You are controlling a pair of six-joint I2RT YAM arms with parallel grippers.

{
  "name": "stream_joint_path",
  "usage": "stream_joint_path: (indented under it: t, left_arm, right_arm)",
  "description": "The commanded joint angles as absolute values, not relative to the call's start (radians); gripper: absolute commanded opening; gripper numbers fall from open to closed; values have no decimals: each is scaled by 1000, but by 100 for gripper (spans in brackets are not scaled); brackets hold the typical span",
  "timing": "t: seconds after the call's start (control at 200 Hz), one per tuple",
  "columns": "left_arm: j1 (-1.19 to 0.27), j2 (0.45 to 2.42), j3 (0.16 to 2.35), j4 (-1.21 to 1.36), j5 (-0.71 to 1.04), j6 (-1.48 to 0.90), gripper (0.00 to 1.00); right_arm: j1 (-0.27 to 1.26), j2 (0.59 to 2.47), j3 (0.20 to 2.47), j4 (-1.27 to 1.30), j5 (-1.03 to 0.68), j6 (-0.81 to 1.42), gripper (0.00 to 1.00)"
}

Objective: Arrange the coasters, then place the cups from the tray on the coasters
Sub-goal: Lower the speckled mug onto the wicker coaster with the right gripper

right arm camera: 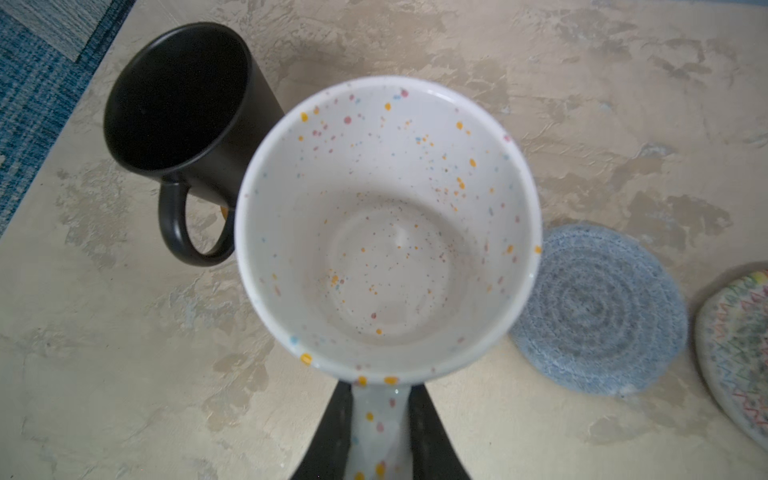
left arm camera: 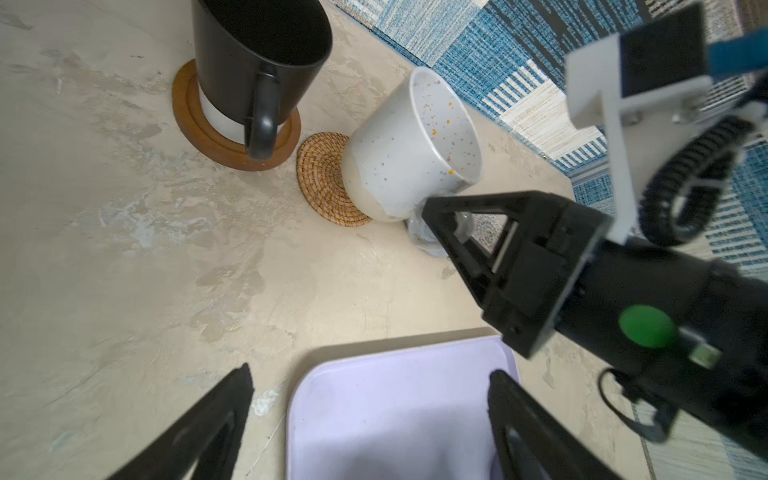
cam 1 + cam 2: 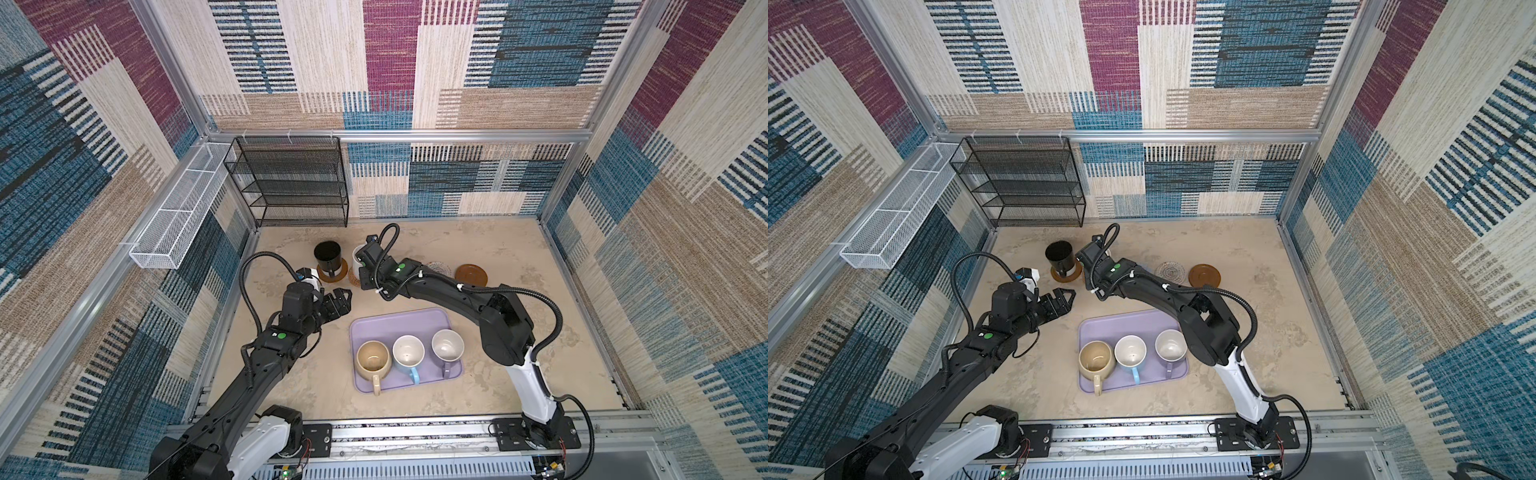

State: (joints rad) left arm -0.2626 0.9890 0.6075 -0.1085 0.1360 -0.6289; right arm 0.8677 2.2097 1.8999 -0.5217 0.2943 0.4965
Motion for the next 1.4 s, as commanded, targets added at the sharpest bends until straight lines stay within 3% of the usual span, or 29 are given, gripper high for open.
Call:
stream_joint_path:
  t: [0.0,0.601,0.826,1.392]
  left_arm:
    - [-258,988,599,-87,122,-634,91]
    - [-253,990,583,-70,130,-647,90]
    - [-253,981,580,-72,135,-646,89]
    - [-253,965,575,-72,149,-652,89]
  right_arm:
    - [868,2246,1952,-480,338,524,0]
    - [862,2378,2104,-552,345,556,0]
    - [862,2408,2152,-665,458,581,0]
    - [863,2392,2148,-568,418,527,0]
